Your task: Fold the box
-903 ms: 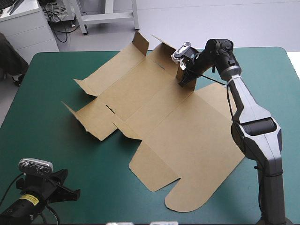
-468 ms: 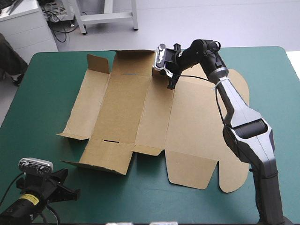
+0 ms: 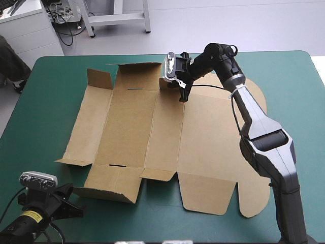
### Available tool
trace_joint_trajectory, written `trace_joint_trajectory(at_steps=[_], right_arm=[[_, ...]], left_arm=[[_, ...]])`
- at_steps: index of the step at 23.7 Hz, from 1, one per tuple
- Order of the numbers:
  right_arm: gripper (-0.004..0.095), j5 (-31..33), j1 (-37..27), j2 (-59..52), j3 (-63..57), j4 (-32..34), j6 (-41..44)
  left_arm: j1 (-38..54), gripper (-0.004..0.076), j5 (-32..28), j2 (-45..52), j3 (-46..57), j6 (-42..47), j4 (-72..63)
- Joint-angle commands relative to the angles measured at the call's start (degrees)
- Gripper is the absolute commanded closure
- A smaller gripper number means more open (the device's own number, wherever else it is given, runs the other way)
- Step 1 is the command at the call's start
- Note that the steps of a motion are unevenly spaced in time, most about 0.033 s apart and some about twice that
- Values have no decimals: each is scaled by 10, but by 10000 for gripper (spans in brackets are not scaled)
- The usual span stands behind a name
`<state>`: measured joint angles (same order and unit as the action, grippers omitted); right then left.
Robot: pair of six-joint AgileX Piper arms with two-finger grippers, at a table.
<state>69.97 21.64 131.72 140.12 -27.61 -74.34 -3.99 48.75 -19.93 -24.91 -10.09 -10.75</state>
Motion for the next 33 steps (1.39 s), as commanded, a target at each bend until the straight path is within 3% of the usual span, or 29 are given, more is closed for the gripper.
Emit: trace_joint_trajectory(at_steps=[1,6,18,20,22,24,26,30,33], right_arm=[[931,15,0,-41,20,-28,14],[932,15,12,-41,20,-67,-10],[919,14,37,-40,19,-42,-15],[860,14,37,-40,19,-37,-1],[687,14,37,-40,19,-33,30],[371,14,37,-40,19,-33,49],[256,14,37,-40,19,-33,68],[287,14,37,-57,20,-17,153],[409,14,35,-86,20,41,254]], left_arm=[[0,756,-35,-9,-14,4,-6],[0,756,-35,-9,-14,7,-5],[0,756,-35,-9,-14,7,-5],[0,756,-35,-9,-14,7,-5],[0,756,-35,-9,-14,7,-5],[0,756,-35,-9,-14,7,-5],[0,756,-35,-9,-14,7,-5],[0,756,-35,-9,-14,7,-5],[0,756,-35,-9,-14,7,-4]])
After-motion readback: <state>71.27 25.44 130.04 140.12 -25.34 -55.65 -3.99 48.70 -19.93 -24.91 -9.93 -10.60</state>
